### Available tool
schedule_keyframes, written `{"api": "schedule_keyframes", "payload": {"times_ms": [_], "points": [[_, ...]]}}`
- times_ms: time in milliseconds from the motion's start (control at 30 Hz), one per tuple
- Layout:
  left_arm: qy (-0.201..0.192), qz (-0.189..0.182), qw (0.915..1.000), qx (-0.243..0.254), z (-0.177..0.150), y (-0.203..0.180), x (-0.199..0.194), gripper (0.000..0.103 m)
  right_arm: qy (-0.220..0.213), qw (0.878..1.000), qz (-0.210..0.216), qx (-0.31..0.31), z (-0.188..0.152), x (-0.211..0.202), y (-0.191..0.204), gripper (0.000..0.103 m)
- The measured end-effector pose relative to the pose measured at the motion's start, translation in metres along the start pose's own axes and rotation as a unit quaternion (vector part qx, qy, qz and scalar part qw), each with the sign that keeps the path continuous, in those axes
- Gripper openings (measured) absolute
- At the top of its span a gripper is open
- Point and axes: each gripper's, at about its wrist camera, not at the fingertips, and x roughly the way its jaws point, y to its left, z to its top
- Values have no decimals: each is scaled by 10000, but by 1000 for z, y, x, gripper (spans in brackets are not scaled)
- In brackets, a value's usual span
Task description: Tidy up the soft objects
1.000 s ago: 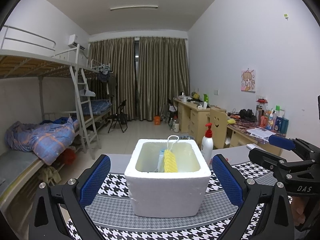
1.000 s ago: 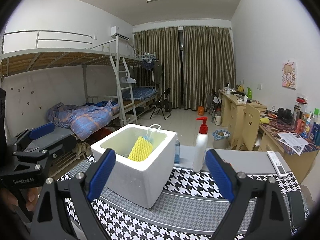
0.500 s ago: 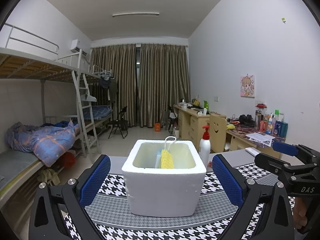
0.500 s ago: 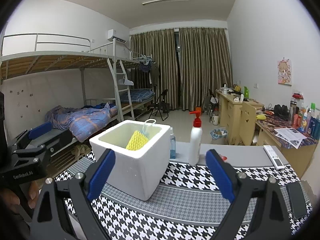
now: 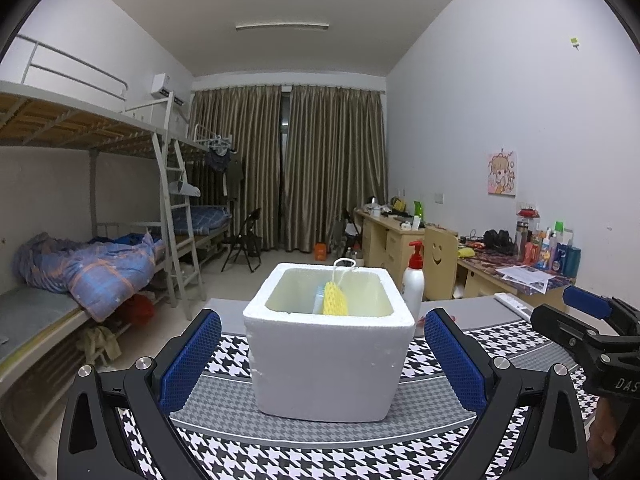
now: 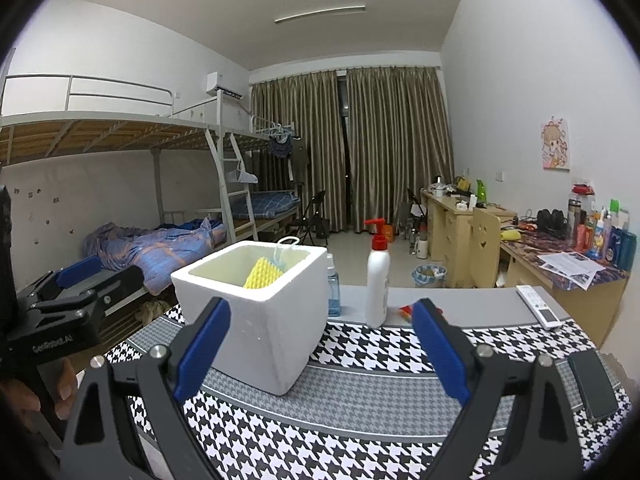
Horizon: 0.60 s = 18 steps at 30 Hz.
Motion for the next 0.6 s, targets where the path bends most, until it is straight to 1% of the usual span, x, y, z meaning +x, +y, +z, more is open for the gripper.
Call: {"api": "schedule_keyframes", "payload": {"times_ms": [267,500,600], "points": [[-113,-63,9999,14,-12,-3,-10,102,112,9999,8,51,-18,-1,-2,95],[8,-63,10000,50,-22,-3,-8,102,205,9997,48,116,-26,2,-3,95],[1,-46,10000,34,-23,-2,-7,102,205,9997,45,100,-26,1,-2,95]]}}
